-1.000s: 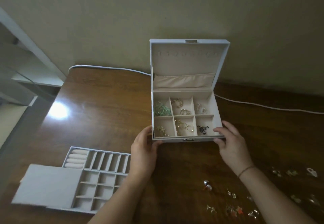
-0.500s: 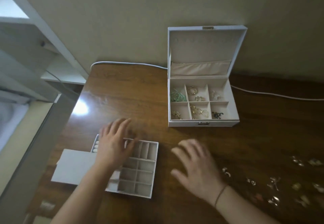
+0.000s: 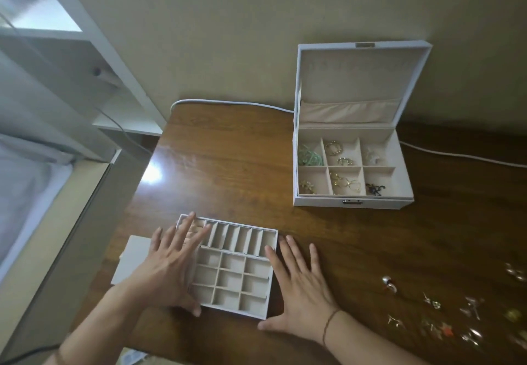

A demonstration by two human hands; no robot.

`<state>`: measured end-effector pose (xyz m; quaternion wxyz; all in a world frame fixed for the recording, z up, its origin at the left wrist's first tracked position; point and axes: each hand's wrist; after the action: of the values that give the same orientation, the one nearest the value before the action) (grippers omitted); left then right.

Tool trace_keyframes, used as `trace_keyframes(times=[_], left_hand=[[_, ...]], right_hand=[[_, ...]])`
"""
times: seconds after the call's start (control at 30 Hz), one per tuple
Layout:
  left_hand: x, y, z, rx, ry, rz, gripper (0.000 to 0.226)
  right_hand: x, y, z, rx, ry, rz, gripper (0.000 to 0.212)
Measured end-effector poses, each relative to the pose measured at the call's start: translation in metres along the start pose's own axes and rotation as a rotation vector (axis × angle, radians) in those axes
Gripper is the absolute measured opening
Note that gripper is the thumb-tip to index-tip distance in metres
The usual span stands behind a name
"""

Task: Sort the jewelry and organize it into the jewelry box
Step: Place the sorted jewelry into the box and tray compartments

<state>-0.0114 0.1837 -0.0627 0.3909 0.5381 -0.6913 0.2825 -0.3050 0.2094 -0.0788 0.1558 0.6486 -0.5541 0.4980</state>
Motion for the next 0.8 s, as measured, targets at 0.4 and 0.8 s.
trace_keyframes(times=[0.4,0.8], left_hand=[[-0.002,0.122,0.029,-0.093,0.217,-0.168,0.148],[0.003,0.172,0.049,-0.096,0.296,-0.142,0.143]], right_hand=[[0.018,0.103,-0.066,-0.23,0.023,-0.092,0.127],[0.037,0.161,-0.115,-0.411,0.153,0.151,0.114]])
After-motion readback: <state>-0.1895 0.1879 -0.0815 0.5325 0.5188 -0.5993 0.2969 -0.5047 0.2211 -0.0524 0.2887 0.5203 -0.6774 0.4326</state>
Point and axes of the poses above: each hand's wrist, its own z-axis towards the middle knuckle, its own x-axis out of the back of the hand, y = z × x, and after that the axes turned 6 degrees about z, right-handed
